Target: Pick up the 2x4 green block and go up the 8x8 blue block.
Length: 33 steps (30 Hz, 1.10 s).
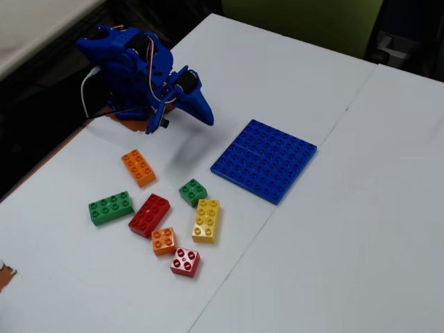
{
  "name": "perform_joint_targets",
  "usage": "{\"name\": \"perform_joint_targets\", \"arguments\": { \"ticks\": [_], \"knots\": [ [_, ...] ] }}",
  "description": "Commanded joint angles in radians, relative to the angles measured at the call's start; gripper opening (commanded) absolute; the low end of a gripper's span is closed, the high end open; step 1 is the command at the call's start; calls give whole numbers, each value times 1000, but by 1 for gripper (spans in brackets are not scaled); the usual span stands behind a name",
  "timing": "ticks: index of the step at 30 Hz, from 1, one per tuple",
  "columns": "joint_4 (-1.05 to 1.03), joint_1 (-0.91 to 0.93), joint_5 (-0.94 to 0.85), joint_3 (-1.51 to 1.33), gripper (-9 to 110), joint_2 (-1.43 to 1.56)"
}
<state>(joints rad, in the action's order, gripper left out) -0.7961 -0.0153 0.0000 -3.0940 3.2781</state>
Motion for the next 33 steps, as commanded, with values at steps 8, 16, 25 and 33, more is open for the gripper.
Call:
{"name": "perform_joint_targets", "arguments": {
  "ticks": [8, 16, 25, 33],
  "knots": [
    [21, -3, 2, -12, 0, 41],
    [21, -3, 0, -12, 0, 41],
    [147, -6, -488, -54, 0, 43],
    [101, 14, -1236, -51, 0, 43]
  ]
}}
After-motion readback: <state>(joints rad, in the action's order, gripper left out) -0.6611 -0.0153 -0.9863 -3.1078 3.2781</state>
